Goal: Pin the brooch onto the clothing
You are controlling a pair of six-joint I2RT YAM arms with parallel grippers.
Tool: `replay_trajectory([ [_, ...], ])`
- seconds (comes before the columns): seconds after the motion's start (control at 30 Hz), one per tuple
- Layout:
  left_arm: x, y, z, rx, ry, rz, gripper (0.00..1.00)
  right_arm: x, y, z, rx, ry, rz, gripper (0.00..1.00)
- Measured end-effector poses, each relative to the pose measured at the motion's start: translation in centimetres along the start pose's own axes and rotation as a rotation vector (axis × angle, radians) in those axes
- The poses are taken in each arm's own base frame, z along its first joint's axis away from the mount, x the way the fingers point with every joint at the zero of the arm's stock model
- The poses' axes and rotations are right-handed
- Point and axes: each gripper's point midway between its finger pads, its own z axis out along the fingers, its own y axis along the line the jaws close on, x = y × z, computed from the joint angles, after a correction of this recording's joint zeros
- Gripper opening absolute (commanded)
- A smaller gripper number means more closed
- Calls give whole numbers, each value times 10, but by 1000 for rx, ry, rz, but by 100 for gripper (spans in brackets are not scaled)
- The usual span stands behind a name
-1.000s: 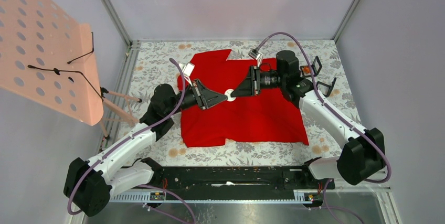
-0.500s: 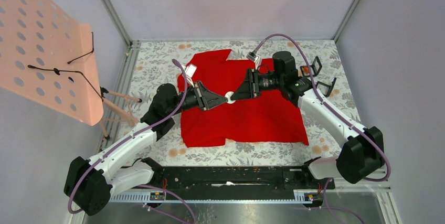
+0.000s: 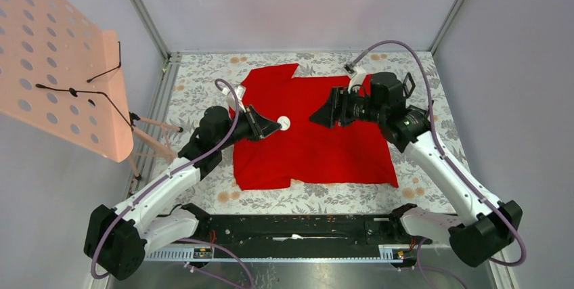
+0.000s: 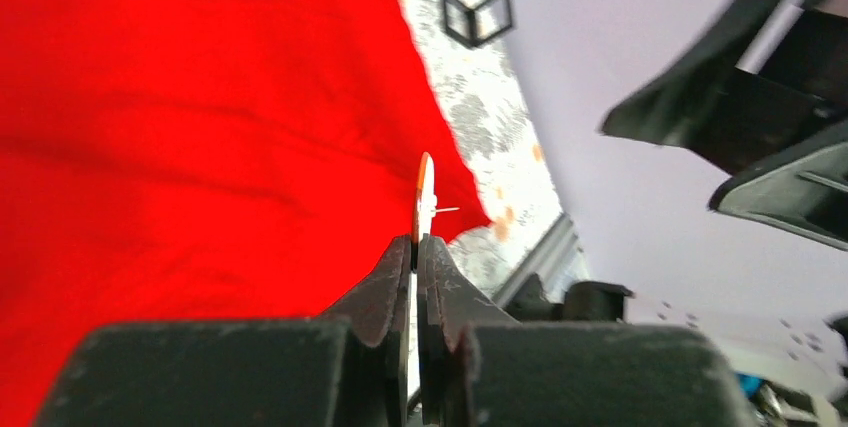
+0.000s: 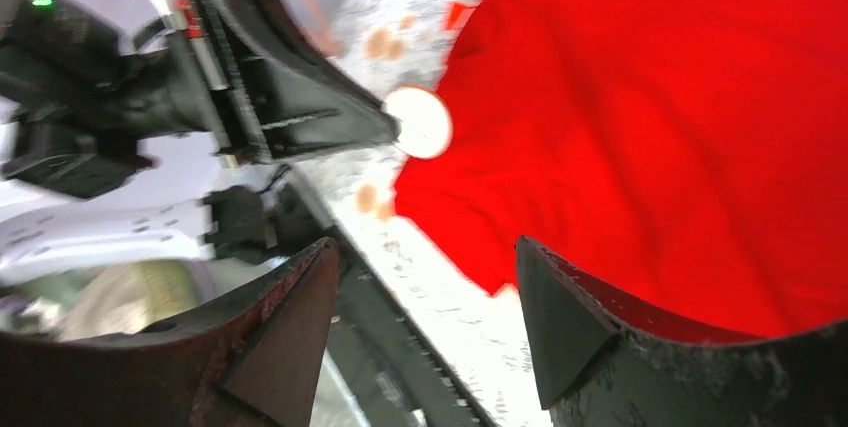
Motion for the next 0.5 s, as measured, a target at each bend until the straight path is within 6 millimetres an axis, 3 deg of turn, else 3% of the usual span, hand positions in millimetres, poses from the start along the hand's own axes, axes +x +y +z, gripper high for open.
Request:
replay_trajectory([
  [0.1, -5, 28, -4, -117, -27, 8, 0, 1, -27, -9, 187, -40, -50, 72],
  [0.2, -9, 52, -10, -213, -63, 12, 0, 26, -44, 0, 308, 12, -98, 72],
  [0.37, -1, 103, -28, -426, -116, 6, 0, 87, -70, 34, 417, 156, -108, 71],
  [0.5, 12, 136, -46, -549, -134, -4, 0, 113, -83, 66, 474, 221, -127, 70],
])
